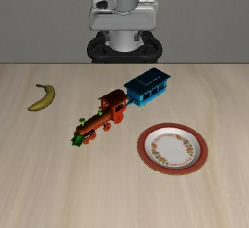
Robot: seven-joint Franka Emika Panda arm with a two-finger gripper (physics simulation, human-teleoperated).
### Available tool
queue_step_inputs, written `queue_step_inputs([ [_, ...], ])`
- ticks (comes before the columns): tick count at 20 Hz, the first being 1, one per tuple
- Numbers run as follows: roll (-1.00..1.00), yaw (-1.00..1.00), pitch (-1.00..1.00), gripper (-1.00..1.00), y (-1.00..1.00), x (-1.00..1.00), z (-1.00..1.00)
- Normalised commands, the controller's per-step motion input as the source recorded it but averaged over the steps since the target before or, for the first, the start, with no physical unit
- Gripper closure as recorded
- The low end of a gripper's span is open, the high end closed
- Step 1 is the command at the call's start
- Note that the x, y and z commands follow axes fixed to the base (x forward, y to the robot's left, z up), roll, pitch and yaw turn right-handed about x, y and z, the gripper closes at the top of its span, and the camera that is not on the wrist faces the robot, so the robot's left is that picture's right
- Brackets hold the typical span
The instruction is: Pick up the banana and put it on the plate
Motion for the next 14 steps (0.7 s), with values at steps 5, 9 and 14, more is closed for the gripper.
queue_step_inputs([
  [5,0.00,0.00,0.00,-1.00,-1.00,0.00,0.00],
  [9,0.00,0.00,0.00,-1.00,-1.00,0.00,0.00],
  [14,0.00,0.00,0.00,-1.00,-1.00,0.00,0.00],
])
